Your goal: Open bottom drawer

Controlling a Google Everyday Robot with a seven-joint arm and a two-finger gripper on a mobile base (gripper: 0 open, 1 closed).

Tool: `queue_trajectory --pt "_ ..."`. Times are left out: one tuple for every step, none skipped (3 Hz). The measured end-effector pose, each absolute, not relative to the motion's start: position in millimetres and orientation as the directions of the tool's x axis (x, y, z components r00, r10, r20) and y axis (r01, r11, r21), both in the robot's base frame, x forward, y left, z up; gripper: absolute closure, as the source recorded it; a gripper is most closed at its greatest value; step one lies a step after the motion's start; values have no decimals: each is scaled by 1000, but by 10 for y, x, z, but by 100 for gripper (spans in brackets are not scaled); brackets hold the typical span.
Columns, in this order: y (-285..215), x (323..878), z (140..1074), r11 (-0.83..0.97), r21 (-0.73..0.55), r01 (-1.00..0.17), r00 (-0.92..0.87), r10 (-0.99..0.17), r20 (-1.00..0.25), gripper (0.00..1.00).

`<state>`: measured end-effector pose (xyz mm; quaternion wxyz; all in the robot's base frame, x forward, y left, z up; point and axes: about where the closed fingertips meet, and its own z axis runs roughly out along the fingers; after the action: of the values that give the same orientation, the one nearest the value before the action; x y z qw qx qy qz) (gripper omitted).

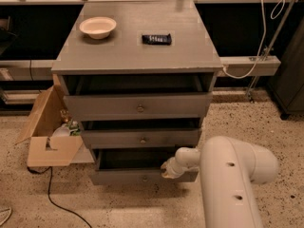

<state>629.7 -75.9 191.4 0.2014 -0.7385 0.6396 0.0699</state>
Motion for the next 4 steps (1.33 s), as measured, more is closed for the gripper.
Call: queue_trajectory --pt "-810 6012 1897 -125 -135 -983 169 -905 -391 84" --pt "-809 6012 1900 -125 -135 -983 169 -905 -391 61" --pt "-809 6012 1900 -125 -135 -983 169 -905 -391 29" --pt "-809 6012 1900 -125 -135 -983 169 -905 -391 7"
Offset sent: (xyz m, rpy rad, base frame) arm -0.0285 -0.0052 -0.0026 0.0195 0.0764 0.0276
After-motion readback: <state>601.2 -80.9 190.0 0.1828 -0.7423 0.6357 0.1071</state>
